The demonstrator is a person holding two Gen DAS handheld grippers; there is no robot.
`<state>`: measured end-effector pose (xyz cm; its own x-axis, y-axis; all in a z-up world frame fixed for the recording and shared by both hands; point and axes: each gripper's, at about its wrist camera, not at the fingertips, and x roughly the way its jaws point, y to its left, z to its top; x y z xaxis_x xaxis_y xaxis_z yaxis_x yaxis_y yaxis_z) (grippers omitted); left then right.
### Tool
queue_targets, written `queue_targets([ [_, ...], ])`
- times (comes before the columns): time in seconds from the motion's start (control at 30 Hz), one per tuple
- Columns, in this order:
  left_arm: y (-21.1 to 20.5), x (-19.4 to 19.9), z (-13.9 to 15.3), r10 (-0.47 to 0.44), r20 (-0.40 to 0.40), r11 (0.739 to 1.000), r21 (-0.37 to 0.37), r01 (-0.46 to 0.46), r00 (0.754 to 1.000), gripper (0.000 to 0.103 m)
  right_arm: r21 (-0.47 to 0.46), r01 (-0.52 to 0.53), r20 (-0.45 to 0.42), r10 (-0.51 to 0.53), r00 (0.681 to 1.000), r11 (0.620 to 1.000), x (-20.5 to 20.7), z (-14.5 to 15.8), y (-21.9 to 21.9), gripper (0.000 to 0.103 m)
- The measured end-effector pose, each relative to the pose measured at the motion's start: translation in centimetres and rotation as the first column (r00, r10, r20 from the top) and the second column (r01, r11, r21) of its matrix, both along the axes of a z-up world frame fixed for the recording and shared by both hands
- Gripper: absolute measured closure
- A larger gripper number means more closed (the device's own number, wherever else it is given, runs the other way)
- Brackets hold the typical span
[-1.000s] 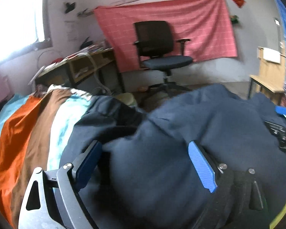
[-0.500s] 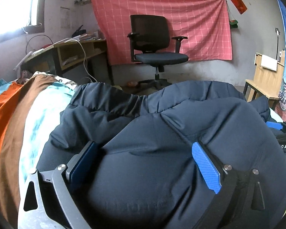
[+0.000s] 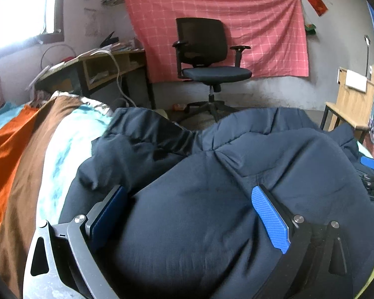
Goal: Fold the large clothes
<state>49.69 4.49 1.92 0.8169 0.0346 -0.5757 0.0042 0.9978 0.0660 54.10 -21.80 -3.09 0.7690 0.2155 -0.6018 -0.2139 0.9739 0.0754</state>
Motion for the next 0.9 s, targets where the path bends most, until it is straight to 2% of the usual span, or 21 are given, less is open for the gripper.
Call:
queue_targets([
  [0.13,1.9,-1.6,1.5,-0.004,0.019,0.998,-0.056,0.005,1.0,0.005,0.045,0.007,0.021,-0.008,1.0,0.999,-1.2,1.6,-2.1,0.0],
  [0.33,4.5,-3.3,2.7,-0.001,-0.007,0.997,-0.08,0.0,1.0,0.005,-0.002,0.016,-0.003,-0.016,1.0,1.0,-1.8,2.0,-5.2,0.0],
  [0.5,6.9,-4.7,2.9,0.036,-0.037,0.993,-0.113,-0.04,0.999,0.005,0.016,0.028,-0.054,-0.027,0.998,0.999,-2.4,1.5,-7.5,0.0],
  [0.67,9.4,-5.0,2.4,0.061,-0.099,0.985,-0.153,-0.075,0.993,0.005,0.011,-0.018,-0.103,0.019,0.995,1.0,-2.7,0.8,-8.1,0.0],
  [0.83,11.3,-5.3,1.5,0.004,-0.154,0.97,-0.238,-0.041,0.988,0.005,0.021,-0.065,-0.162,0.068,0.985,0.998,-2.5,-0.5,-8.4,0.0],
  [0.9,11.8,-5.0,1.1,-0.004,-0.174,0.968,-0.249,-0.041,0.985,0.005,0.079,-0.068,-0.208,0.084,0.974,0.995,-2.0,-1.0,-8.9,0.0],
])
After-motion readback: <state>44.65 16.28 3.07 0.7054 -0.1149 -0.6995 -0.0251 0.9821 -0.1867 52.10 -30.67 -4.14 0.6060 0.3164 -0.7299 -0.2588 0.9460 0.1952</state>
